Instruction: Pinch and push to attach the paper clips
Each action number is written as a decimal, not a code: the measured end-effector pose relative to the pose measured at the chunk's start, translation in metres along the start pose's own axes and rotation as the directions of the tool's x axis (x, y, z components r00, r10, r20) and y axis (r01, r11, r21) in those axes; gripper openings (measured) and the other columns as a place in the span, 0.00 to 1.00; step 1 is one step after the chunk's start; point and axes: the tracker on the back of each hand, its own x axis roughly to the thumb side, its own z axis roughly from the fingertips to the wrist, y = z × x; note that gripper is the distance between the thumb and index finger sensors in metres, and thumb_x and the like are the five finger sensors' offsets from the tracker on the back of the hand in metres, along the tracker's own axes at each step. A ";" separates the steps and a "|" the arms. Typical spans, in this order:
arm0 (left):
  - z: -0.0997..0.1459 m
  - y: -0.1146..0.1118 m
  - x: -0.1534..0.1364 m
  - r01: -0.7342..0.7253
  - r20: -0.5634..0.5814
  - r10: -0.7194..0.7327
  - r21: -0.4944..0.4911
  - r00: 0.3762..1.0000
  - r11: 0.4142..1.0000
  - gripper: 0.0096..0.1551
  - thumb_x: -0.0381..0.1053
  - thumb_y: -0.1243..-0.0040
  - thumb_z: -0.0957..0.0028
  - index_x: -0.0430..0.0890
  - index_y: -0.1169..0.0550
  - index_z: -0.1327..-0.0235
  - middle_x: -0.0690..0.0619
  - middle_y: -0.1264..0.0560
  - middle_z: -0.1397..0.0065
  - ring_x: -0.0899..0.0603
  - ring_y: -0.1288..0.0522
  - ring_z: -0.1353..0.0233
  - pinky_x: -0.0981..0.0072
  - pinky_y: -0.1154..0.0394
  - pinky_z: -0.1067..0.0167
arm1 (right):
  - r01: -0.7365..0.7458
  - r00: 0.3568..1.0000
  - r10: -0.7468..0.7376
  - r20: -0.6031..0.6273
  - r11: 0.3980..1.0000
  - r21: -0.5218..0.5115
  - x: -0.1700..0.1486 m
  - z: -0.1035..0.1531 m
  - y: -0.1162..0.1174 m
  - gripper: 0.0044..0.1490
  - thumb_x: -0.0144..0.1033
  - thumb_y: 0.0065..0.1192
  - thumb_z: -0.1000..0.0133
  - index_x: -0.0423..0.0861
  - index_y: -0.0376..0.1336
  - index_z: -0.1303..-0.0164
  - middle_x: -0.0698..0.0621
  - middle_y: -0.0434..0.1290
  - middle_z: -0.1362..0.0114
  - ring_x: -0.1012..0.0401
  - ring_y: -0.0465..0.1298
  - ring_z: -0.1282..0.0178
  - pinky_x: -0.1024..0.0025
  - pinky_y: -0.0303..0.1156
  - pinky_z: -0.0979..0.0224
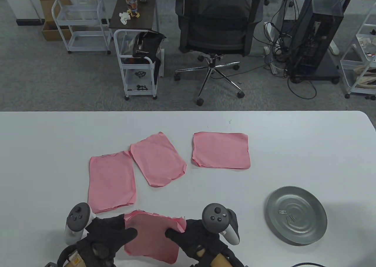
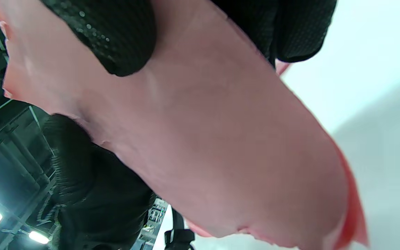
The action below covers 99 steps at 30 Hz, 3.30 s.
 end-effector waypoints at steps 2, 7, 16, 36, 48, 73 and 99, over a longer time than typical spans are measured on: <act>0.000 0.000 -0.005 0.023 -0.033 -0.023 0.009 0.999 1.000 0.28 0.61 0.34 0.55 0.53 0.18 0.42 0.54 0.13 0.43 0.45 0.11 0.43 0.46 0.24 0.37 | 0.007 1.000 -0.006 -0.026 1.000 0.013 -0.004 -0.002 0.001 0.27 0.44 0.63 0.48 0.46 0.66 0.41 0.46 0.80 0.41 0.45 0.80 0.40 0.43 0.65 0.28; -0.003 -0.002 -0.016 0.006 -0.105 0.000 0.058 0.994 0.998 0.27 0.60 0.36 0.53 0.52 0.17 0.43 0.53 0.13 0.45 0.45 0.11 0.46 0.48 0.22 0.39 | -0.035 0.996 0.034 -0.088 0.999 -0.014 -0.014 -0.004 -0.004 0.33 0.50 0.61 0.48 0.44 0.63 0.37 0.44 0.76 0.36 0.42 0.76 0.36 0.40 0.61 0.27; -0.003 0.005 -0.046 -0.248 -0.274 0.290 0.176 0.917 0.953 0.26 0.59 0.37 0.52 0.50 0.18 0.43 0.52 0.12 0.47 0.46 0.09 0.49 0.49 0.20 0.42 | -0.165 0.971 0.072 -0.229 0.892 -0.420 -0.009 0.058 -0.100 0.45 0.59 0.59 0.50 0.42 0.56 0.31 0.39 0.69 0.30 0.37 0.68 0.32 0.36 0.52 0.25; -0.009 -0.002 -0.076 -0.287 -0.478 0.294 0.089 0.828 0.954 0.26 0.59 0.37 0.53 0.50 0.17 0.45 0.52 0.12 0.48 0.47 0.09 0.49 0.50 0.20 0.41 | -0.603 0.405 0.114 -0.907 0.779 -0.171 -0.111 0.169 -0.181 0.63 0.64 0.68 0.60 0.46 0.44 0.24 0.39 0.42 0.22 0.37 0.41 0.23 0.31 0.24 0.29; -0.009 -0.002 -0.077 -0.278 -0.502 0.269 0.059 0.822 0.959 0.26 0.58 0.36 0.54 0.50 0.16 0.45 0.52 0.12 0.48 0.46 0.09 0.49 0.50 0.21 0.41 | -0.689 0.387 0.269 -0.882 0.720 -0.082 -0.106 0.154 -0.179 0.46 0.54 0.70 0.54 0.57 0.53 0.28 0.43 0.48 0.23 0.39 0.46 0.22 0.31 0.26 0.27; -0.006 -0.003 -0.078 -0.269 -0.501 0.254 0.043 0.827 0.962 0.26 0.58 0.36 0.54 0.50 0.16 0.45 0.52 0.12 0.48 0.46 0.09 0.49 0.51 0.21 0.41 | -0.883 0.285 0.390 -0.876 0.462 -0.082 -0.090 0.148 -0.166 0.28 0.43 0.76 0.58 0.53 0.70 0.47 0.53 0.75 0.42 0.48 0.74 0.38 0.34 0.54 0.25; -0.005 -0.004 -0.078 -0.262 -0.507 0.243 0.034 0.827 0.964 0.26 0.58 0.36 0.54 0.50 0.16 0.45 0.52 0.12 0.48 0.47 0.09 0.49 0.52 0.21 0.40 | -0.654 0.678 0.086 -0.730 0.524 -0.546 -0.097 0.182 -0.187 0.25 0.42 0.59 0.52 0.50 0.64 0.44 0.53 0.76 0.42 0.52 0.79 0.43 0.48 0.68 0.29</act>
